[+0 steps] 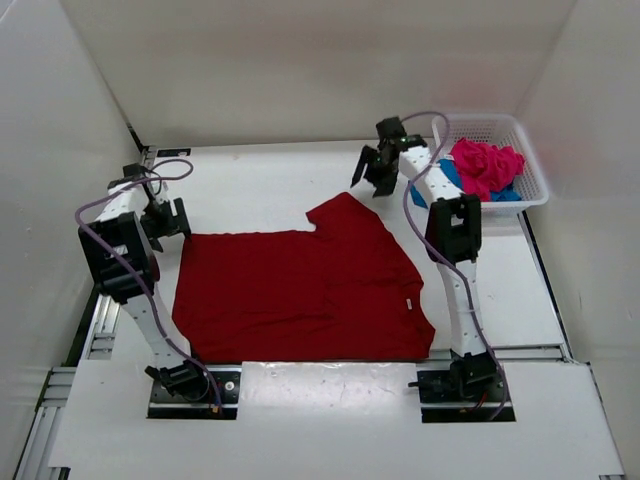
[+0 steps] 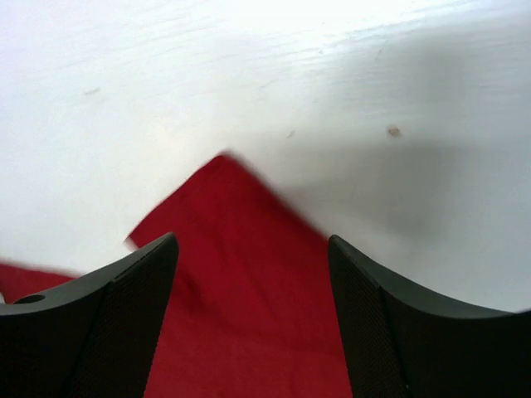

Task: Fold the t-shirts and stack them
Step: Grap the side of the flattened tshirt furthest away from the robot with both arms

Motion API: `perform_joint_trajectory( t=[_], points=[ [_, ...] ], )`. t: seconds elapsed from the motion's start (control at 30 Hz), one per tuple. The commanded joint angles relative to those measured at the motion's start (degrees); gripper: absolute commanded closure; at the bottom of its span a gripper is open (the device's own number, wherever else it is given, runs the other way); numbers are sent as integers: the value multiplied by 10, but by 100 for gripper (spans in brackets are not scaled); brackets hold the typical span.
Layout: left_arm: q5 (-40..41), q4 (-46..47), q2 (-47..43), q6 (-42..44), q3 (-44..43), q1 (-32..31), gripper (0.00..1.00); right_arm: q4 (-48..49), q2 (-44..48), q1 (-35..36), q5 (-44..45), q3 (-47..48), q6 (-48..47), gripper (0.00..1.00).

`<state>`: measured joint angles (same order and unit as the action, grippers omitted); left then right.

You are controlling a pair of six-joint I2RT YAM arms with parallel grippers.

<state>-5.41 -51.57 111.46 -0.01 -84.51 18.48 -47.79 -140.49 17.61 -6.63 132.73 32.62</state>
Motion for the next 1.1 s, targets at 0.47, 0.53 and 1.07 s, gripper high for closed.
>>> perform_joint_trajectory(
  t=[0.47, 0.53, 1.07],
  points=[
    [44, 82, 53, 0, -9, -77, 5, 42, -86, 83, 121, -2, 122, 23],
    [50, 87, 59, 0, -4, -77, 5, 36, -78, 83, 126, -19, 122, 39],
    [23, 92, 94, 0, 7, -82, 39, 71, -2, 83, 87, -102, 77, 100]
  ],
)
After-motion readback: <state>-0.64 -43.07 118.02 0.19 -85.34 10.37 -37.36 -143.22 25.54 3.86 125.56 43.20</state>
